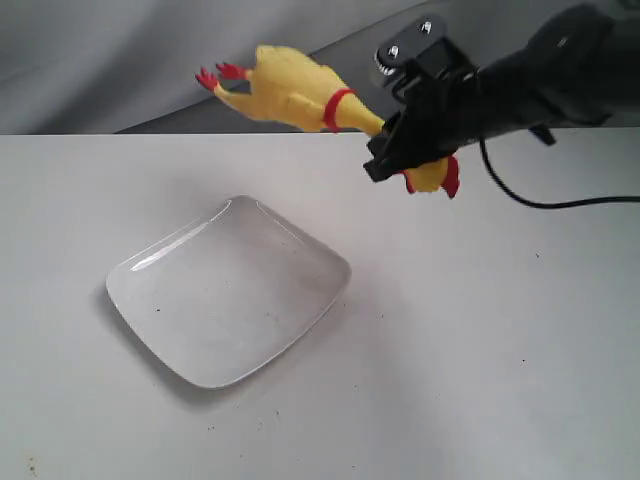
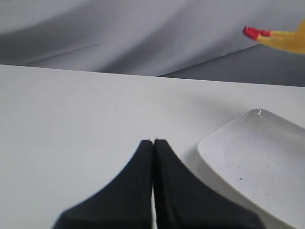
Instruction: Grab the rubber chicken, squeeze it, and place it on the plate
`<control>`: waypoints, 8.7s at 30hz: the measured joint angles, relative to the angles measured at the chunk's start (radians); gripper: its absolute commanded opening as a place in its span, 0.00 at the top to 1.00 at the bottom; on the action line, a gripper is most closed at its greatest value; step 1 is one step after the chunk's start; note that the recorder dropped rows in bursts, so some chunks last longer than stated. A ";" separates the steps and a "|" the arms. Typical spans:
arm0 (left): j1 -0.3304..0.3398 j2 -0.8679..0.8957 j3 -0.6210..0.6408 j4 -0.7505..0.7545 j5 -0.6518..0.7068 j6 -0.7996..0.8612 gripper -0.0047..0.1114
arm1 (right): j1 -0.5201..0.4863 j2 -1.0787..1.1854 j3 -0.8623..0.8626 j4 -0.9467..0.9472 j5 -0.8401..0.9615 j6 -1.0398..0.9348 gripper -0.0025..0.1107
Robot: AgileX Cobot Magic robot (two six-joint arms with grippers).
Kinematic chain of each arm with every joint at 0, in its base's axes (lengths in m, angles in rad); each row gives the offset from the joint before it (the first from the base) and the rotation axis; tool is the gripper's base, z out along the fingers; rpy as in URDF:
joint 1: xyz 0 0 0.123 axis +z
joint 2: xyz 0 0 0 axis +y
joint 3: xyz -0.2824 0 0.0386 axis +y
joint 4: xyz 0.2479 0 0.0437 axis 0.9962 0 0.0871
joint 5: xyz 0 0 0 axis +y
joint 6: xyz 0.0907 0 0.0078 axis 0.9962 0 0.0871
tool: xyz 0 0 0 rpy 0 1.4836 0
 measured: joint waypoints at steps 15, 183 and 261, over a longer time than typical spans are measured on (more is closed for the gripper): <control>0.000 0.000 0.000 0.000 0.000 0.000 0.95 | 0.000 -0.545 0.249 -0.163 0.536 0.079 0.98; -1.057 1.138 -0.647 1.749 -0.048 -0.610 0.96 | -0.002 -0.652 0.407 0.096 0.560 0.009 0.98; -1.102 1.140 -0.647 1.582 0.173 -0.644 0.86 | -0.002 -0.652 0.407 0.138 0.539 0.020 0.98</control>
